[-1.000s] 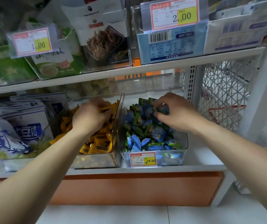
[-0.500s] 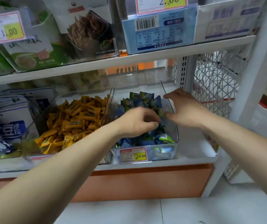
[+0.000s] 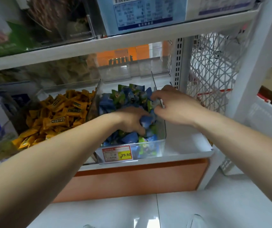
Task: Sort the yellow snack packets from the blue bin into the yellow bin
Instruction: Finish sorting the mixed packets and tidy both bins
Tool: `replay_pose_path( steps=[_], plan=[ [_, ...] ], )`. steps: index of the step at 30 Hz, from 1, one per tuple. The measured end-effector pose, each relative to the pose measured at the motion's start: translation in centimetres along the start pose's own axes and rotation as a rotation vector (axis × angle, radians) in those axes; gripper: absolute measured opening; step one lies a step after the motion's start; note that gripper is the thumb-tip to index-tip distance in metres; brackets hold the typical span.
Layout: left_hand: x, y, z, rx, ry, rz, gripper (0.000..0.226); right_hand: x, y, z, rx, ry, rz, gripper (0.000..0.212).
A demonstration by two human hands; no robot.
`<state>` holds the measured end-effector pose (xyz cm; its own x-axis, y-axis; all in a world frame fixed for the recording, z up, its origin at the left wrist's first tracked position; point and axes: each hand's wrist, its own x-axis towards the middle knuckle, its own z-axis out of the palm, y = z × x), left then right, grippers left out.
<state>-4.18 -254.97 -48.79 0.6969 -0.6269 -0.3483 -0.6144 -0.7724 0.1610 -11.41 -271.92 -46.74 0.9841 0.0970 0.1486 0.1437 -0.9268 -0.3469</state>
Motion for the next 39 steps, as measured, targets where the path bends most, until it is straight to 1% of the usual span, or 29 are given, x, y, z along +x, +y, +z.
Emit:
replay_pose_path(
  steps=[2,3,4,5,6,7,8,9,12,15,18,20,22,23,24,25,27,28,30,31,32,34,35,37,38,39],
  plan=[
    [-0.1,-0.8,-0.7,0.078,0.144,-0.078,0.021,0.1,0.1,0.0,0.008,0.000,0.004,0.045],
    [0.0,-1.2,-0.9,0.117,0.211,-0.112,0.019,0.2,0.2,-0.1,0.011,0.000,0.007,0.045],
    [-0.1,-1.4,-1.2,0.155,0.265,-0.139,0.022,0.2,0.3,-0.1,0.011,0.000,0.008,0.045],
    [0.0,-1.8,-1.3,0.145,0.271,-0.160,0.022,0.2,0.3,-0.1,0.010,0.001,0.008,0.045],
    [0.1,-2.2,-1.3,0.106,0.261,-0.161,0.032,0.2,0.4,-0.2,0.007,0.001,0.008,0.045],
    [-0.1,-2.2,-1.5,0.066,0.211,-0.166,0.060,0.2,0.4,-0.2,0.005,0.000,0.007,0.045],
    [-0.3,-2.3,-1.6,0.026,0.184,-0.161,0.082,0.1,0.3,-0.2,0.005,-0.004,0.007,0.044],
    [-0.5,-2.3,-1.7,0.011,0.171,-0.146,0.090,0.1,0.3,-0.3,0.007,-0.009,0.008,0.045],
    [-1.2,-2.1,-1.9,0.003,0.155,-0.053,0.079,0.0,0.2,-0.5,0.011,-0.019,0.014,0.048],
    [-2.4,-2.4,-2.6,0.050,0.121,-0.049,0.063,0.0,0.2,-0.5,0.012,-0.014,0.016,0.047],
    [-3.4,-3.0,-2.8,0.149,0.159,-0.049,0.051,-0.1,0.1,-0.6,0.010,-0.004,0.012,0.047],
    [-3.7,-3.3,-2.5,0.159,0.227,-0.068,0.055,-0.1,0.0,-0.5,0.010,0.015,0.005,0.046],
    [-3.8,-3.3,-1.9,0.221,0.331,-0.093,0.076,-0.1,-0.1,-0.5,0.008,0.034,0.004,0.046],
    [-3.7,-3.1,-1.5,0.300,0.386,-0.074,0.085,0.0,-0.2,-0.5,0.004,0.038,0.010,0.046],
    [-3.6,-2.8,-1.2,0.370,0.436,-0.017,0.088,0.1,-0.3,-0.5,-0.001,0.036,0.015,0.046],
    [-3.5,-2.5,-1.1,0.400,0.453,0.068,0.085,0.1,-0.4,-0.5,-0.005,0.035,0.020,0.046],
    [-3.2,-2.0,-1.2,0.355,0.385,0.246,0.071,0.1,-0.4,-0.5,-0.010,0.036,0.023,0.046],
    [-3.1,-1.8,-1.4,0.298,0.305,0.274,0.063,0.1,-0.4,-0.5,-0.004,0.037,0.024,0.046],
    [-2.8,-1.5,-1.9,0.196,0.136,0.218,0.048,0.1,-0.3,-0.5,0.010,0.034,0.024,0.045],
    [-2.7,-1.4,-2.3,0.148,0.082,0.180,0.041,0.1,-0.3,-0.5,0.011,0.032,0.022,0.044],
    [-2.5,-1.4,-2.5,0.108,0.057,0.150,0.035,0.1,-0.2,-0.5,0.009,0.031,0.021,0.043],
    [-2.2,-1.2,-2.5,0.064,0.070,0.114,0.024,0.1,-0.2,-0.5,0.005,0.030,0.021,0.042],
    [-1.9,-1.2,-2.3,0.049,0.080,0.096,0.028,0.1,-0.2,-0.5,0.004,0.028,0.024,0.042],
    [-1.7,-1.4,-1.4,-0.036,0.034,0.032,0.051,0.1,-0.1,-0.5,0.005,0.017,0.027,0.042],
    [-1.6,-1.5,-1.1,-0.090,0.010,0.009,0.055,0.0,-0.1,-0.5,0.006,0.011,0.027,0.042],
    [-1.5,-1.6,-0.8,-0.156,0.013,0.012,0.049,0.0,0.0,-0.5,0.008,0.006,0.028,0.043]
  ],
)
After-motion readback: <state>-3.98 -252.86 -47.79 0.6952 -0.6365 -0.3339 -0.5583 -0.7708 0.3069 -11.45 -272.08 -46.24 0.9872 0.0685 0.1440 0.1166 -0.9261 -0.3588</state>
